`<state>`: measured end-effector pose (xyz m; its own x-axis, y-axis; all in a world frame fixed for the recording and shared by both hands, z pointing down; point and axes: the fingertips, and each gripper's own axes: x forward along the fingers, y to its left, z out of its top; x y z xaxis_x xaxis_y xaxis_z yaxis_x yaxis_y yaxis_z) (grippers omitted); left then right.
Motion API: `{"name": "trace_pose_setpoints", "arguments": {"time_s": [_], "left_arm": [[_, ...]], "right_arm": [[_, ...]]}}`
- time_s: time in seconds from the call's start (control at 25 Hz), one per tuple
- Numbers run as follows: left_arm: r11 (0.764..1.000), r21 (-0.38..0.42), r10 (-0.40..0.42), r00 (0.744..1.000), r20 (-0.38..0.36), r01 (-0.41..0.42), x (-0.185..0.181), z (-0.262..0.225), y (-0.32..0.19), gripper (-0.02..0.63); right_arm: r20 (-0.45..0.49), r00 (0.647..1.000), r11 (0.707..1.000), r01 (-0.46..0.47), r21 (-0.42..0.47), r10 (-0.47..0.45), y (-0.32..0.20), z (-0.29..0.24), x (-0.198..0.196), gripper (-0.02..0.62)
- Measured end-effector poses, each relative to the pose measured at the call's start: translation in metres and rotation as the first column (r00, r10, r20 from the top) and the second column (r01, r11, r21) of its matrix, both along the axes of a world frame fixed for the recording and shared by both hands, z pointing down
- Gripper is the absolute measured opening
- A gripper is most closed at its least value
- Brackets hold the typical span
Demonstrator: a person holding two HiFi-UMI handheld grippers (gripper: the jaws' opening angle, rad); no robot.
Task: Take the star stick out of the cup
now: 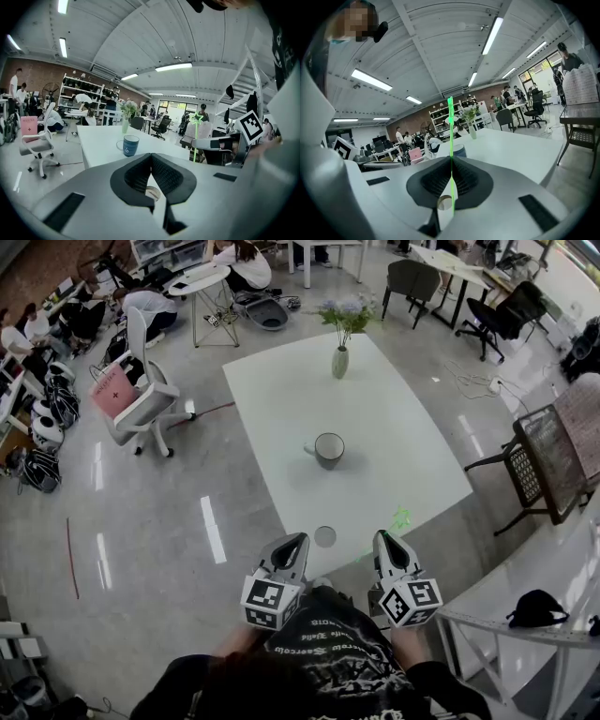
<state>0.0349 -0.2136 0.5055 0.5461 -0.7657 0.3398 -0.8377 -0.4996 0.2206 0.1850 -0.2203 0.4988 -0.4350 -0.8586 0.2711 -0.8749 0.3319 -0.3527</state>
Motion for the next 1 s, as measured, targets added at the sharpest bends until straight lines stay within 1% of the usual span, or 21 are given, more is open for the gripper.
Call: {"name": "trace_pose_setpoints", "arguments": {"time_s": [0.12, 0.32, 0.56, 0.84, 1.0], "left_arm": [[1.0, -0.004, 0.01, 1.0, -0.003, -0.01, -0.001, 0.002, 0.006, 0.02], [1.0, -0.01, 0.008, 1.0, -0.004, -0.008, 0.003, -0.007, -0.003, 0.02], [1.0, -0.011, 0.008, 1.0, -0.004, -0.008, -0.004, 0.005, 0.001, 0.02], [1.0, -0.012, 0.005, 1.0, 0.001, -0.005, -0.008, 0.004, -0.011, 0.02], [1.0, -0.015, 0.002, 1.0, 0.003, -0.002, 0.001, 0.001, -0.02, 0.02]], "right_arm": [[-0.008, 1.0, 1.0, 0.002, -0.012, -0.002, 0.01, 0.006, -0.005, 0.012], [-0.009, 1.0, 1.0, 0.008, -0.018, -0.008, 0.004, -0.002, -0.003, 0.012], [-0.013, 1.0, 1.0, 0.01, -0.024, -0.01, 0.008, 0.01, -0.011, 0.012], [-0.045, 0.999, 1.0, 0.017, -0.017, -0.017, -0.002, 0.007, -0.013, 0.012], [-0.053, 0.998, 0.999, 0.028, -0.022, -0.029, -0.011, 0.005, -0.006, 0.012]]}}
